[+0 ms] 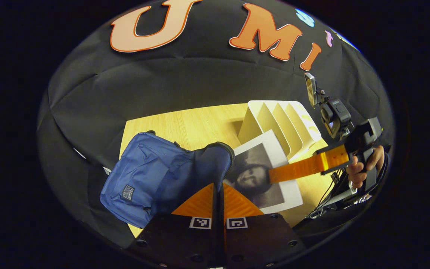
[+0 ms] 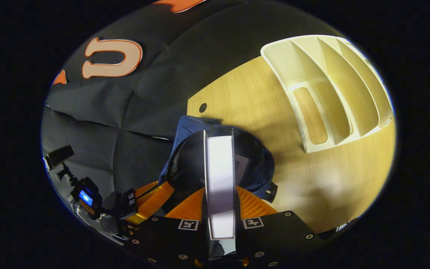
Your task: Open the schoolbag, grab two books from the bookshelf and put them into the schoolbag.
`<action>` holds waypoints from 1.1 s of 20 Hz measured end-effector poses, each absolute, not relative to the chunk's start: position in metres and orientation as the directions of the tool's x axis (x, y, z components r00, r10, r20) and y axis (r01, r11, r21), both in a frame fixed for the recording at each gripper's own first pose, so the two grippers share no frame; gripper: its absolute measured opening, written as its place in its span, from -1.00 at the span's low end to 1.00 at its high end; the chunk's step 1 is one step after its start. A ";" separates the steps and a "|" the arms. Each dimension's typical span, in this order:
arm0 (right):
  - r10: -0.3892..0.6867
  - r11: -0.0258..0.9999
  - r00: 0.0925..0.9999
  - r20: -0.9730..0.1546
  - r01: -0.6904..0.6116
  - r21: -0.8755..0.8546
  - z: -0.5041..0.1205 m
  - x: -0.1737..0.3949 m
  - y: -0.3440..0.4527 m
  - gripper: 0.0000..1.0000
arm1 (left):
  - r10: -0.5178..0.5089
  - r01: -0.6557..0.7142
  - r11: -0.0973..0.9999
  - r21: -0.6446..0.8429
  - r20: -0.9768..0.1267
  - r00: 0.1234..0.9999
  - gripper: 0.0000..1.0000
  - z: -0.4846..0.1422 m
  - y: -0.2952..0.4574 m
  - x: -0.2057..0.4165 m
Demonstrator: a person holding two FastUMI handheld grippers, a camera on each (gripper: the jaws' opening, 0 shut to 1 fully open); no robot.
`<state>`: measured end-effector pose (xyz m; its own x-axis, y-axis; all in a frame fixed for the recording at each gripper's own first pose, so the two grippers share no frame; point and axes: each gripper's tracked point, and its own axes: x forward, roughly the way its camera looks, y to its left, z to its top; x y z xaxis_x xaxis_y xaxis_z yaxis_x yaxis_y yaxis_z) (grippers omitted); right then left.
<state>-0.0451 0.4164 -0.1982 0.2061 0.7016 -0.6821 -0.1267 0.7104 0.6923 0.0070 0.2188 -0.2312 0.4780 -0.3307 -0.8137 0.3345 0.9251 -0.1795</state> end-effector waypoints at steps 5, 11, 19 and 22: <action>0.726 0.680 0.211 -0.655 -0.073 0.730 -0.209 -0.054 0.448 -0.43 | -0.339 0.356 0.918 -0.173 -0.807 0.484 -0.99 -0.226 0.214 0.004; 0.744 0.656 0.230 -0.628 -0.067 0.752 -0.217 -0.063 0.472 -0.43 | -0.343 0.397 0.906 -0.147 -0.805 0.484 -0.99 -0.217 0.206 0.004; 0.782 0.604 0.235 -0.577 -0.059 0.795 -0.236 -0.066 0.503 -0.43 | -0.371 0.411 0.896 -0.166 -0.789 0.490 -0.99 -0.205 0.210 0.000; 0.783 0.603 0.240 -0.573 -0.070 0.795 -0.246 -0.063 0.515 -0.40 | -0.376 0.414 0.894 -0.169 -0.786 0.491 -0.99 -0.201 0.209 -0.001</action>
<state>-0.0633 0.5154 -0.2465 0.2396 0.7834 -0.5734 -0.0698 0.6030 0.7947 -0.0014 0.2094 -0.2014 0.4912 -0.3758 -0.7858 0.4139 0.8945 -0.1690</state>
